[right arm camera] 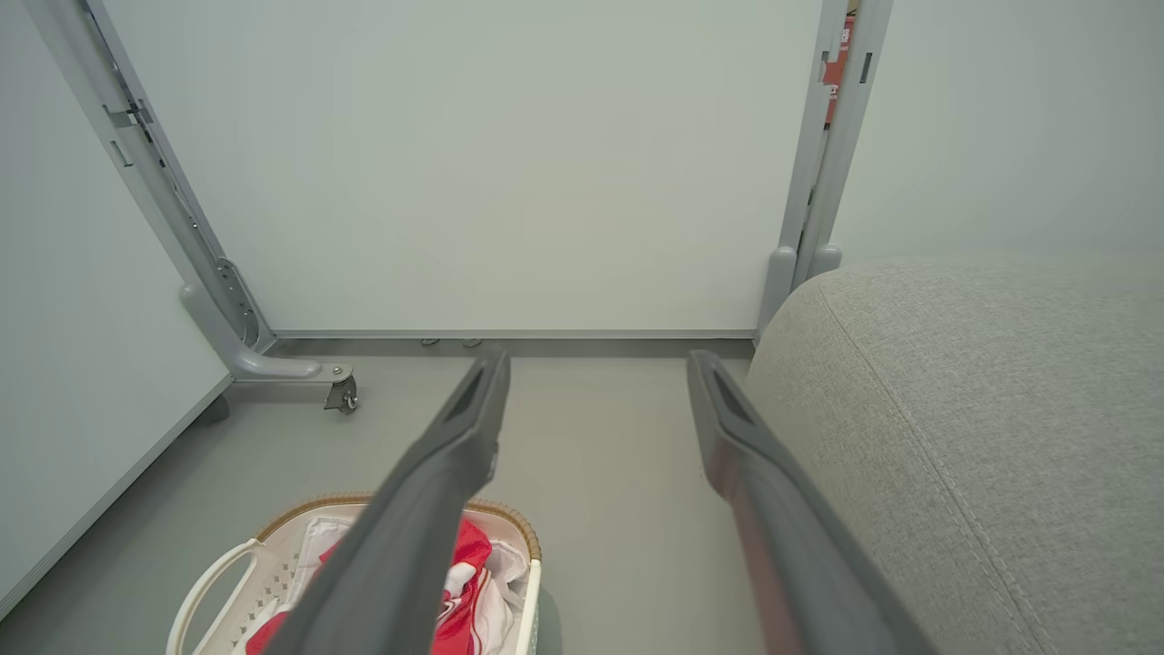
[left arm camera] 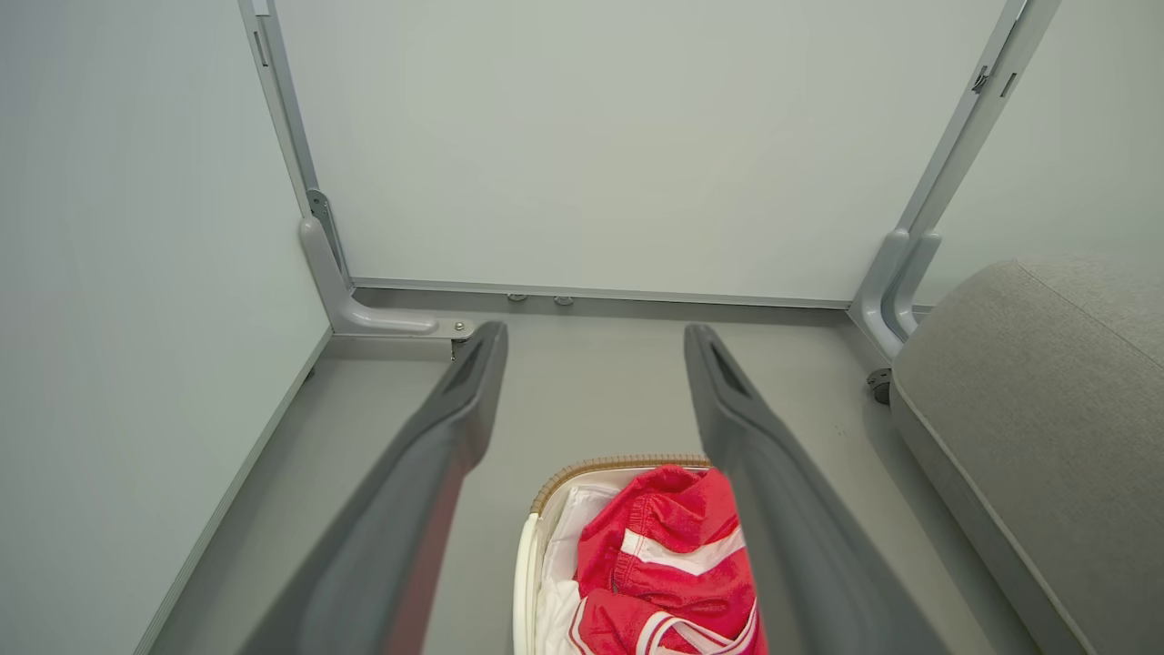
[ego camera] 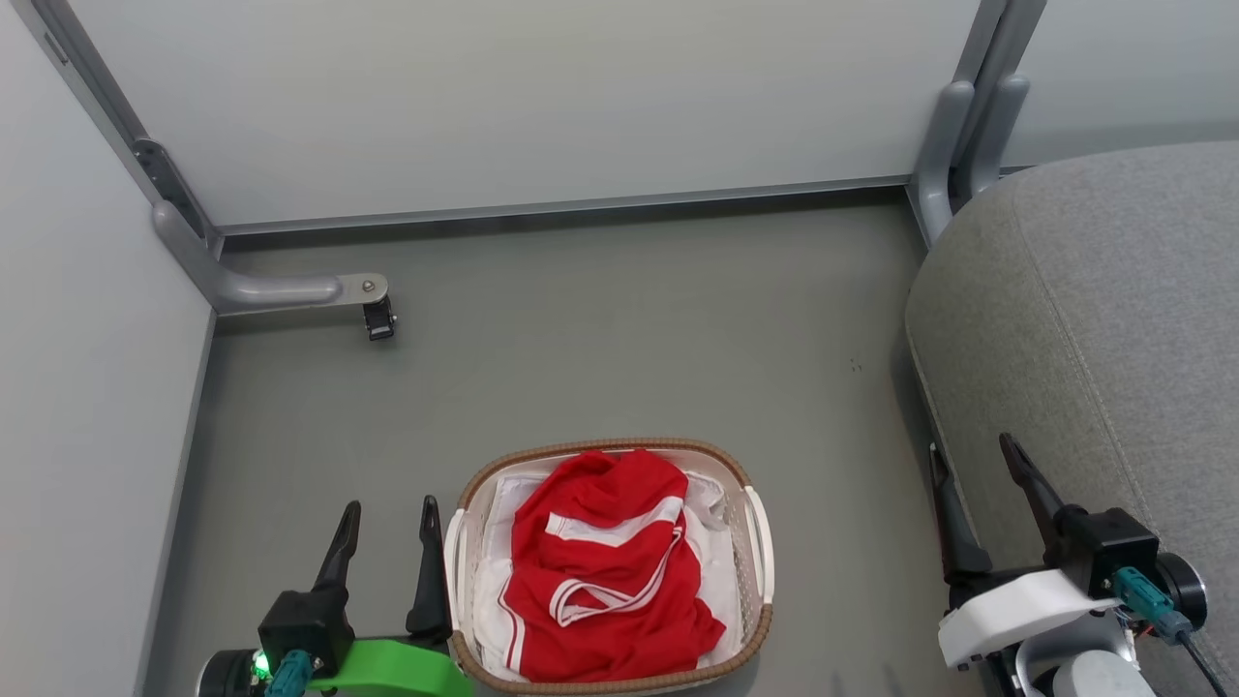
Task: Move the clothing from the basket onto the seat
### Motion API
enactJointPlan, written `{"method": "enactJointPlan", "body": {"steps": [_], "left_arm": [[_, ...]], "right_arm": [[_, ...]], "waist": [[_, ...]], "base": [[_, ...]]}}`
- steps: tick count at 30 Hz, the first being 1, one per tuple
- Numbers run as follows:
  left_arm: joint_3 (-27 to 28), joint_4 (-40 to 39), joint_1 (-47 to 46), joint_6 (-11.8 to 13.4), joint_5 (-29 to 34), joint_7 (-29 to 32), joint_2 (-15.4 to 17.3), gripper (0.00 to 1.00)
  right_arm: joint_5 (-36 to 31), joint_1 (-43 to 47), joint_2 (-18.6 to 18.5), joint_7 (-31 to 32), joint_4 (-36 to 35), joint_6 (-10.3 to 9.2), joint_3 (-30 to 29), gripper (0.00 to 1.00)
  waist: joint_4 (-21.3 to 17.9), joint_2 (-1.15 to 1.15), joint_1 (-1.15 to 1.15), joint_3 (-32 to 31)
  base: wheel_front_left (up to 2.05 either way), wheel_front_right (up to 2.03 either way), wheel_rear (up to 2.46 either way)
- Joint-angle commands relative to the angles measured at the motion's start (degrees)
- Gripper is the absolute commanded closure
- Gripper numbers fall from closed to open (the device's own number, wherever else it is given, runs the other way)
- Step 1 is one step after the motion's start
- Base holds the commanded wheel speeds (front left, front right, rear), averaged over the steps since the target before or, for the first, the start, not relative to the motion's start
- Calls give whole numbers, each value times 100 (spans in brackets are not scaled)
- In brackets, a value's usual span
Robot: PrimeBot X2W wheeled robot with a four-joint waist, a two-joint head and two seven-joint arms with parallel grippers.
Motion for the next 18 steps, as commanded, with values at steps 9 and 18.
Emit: {"method": "enactJointPlan", "body": {"steps": [9,18], "left_arm": [[-260,106,-907,-190,375,-5,35,0],[-631,1317,-2370,-561,790,-5,39,0]], "right_arm": [[-29,-558,-33,-30,-416,0,-95,0],[147,-1287,-29,-29,-759,-1,-194,0]], "waist": [[-215,0,0,1027],[-701,0,0,2488]], "base": [[0,0,0],[0,0,0]]}}
